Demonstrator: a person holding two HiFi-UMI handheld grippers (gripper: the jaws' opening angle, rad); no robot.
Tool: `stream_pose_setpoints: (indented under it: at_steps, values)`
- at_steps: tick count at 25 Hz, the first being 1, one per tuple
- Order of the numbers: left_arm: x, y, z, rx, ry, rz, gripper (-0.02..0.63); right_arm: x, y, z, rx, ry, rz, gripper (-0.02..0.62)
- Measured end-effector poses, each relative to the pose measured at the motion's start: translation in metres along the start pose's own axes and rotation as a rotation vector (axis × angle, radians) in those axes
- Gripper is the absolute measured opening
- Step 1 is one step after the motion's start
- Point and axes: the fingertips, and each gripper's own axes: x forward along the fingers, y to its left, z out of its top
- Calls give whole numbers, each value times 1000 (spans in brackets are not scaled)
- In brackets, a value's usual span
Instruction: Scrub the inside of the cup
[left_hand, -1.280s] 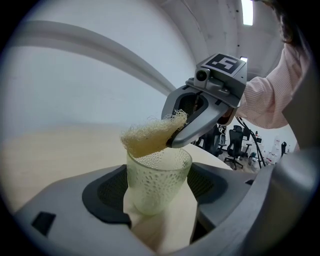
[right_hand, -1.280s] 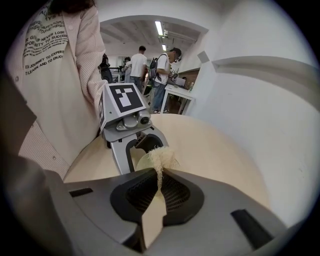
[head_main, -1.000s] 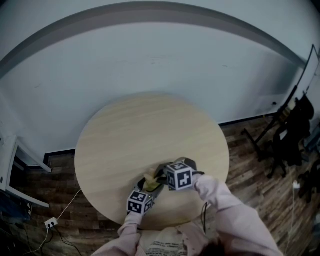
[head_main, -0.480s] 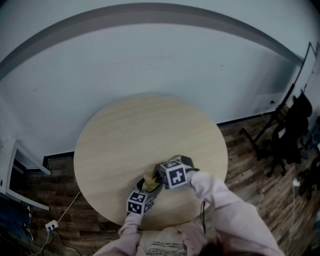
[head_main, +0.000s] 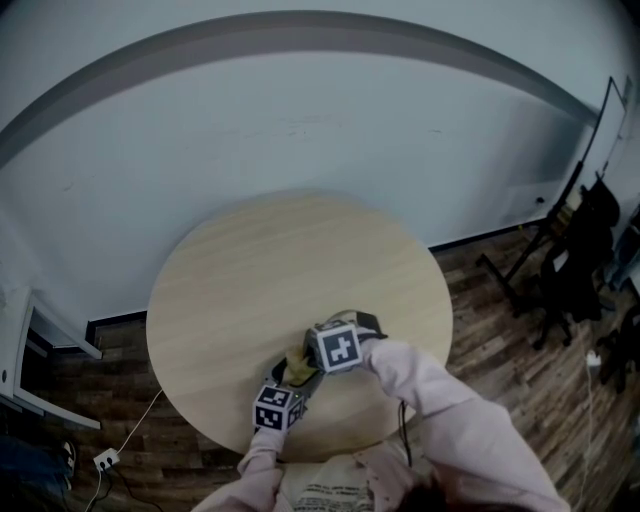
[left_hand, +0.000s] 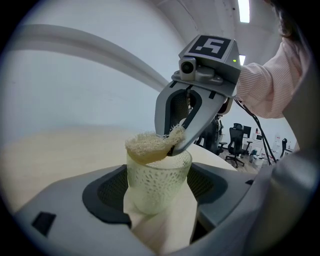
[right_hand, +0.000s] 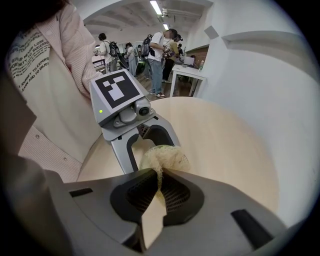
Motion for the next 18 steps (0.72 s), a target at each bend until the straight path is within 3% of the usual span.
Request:
stream_pose_setpoints:
  at_steps: [18]
  values:
    - [1,-1,0,-5,2,8,368,8,-10,-7,148,111,57,26]
